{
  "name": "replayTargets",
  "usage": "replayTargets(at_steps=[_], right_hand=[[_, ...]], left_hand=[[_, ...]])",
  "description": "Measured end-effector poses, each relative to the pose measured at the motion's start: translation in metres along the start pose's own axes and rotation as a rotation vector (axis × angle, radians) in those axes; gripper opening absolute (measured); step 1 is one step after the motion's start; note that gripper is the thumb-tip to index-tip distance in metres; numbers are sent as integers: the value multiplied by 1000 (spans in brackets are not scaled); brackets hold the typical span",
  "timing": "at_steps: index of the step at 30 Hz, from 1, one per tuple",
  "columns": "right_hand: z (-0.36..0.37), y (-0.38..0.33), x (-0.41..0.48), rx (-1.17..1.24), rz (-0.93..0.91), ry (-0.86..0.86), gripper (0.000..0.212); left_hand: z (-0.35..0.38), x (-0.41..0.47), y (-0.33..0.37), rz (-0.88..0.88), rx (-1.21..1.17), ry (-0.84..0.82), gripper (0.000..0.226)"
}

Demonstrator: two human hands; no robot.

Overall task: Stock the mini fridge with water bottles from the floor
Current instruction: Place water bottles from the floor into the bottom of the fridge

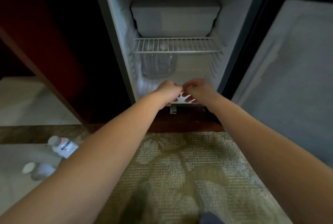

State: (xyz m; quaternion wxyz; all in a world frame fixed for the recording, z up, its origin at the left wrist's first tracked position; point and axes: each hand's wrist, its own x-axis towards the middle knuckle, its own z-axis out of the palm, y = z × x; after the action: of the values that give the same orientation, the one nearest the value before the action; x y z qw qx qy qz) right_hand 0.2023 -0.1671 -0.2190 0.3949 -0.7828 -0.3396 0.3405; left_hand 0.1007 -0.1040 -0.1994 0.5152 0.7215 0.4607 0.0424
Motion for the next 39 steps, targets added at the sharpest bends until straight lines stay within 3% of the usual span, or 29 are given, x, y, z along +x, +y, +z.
replayTargets(at_steps=[6, 11, 18, 23, 25, 27, 34, 39], right_hand=[[-57, 0, -91, 29, -5, 178, 20], [-118, 33, -163, 128, 45, 323, 14], [-194, 114, -269, 143, 184, 498, 9], [-221, 182, -342, 105, 317, 614, 16], [-226, 212, -365, 91, 398, 615, 9], [-226, 242, -382, 47, 494, 601, 19], [-194, 323, -415, -301, 820, 584, 21], [-172, 355, -408, -381, 922, 412, 64]], left_hand=[[32, -78, 41, 87, 39, -26, 20], [67, -123, 67, 187, 208, -66, 21], [151, -176, 110, 384, 854, -221, 35], [232, -218, 122, 524, 1040, -375, 45], [263, -230, 115, 547, 1064, -457, 44], [289, -241, 107, 560, 1098, -521, 44], [348, -261, 82, 571, 1158, -651, 43], [360, -262, 57, 529, 1076, -665, 39]])
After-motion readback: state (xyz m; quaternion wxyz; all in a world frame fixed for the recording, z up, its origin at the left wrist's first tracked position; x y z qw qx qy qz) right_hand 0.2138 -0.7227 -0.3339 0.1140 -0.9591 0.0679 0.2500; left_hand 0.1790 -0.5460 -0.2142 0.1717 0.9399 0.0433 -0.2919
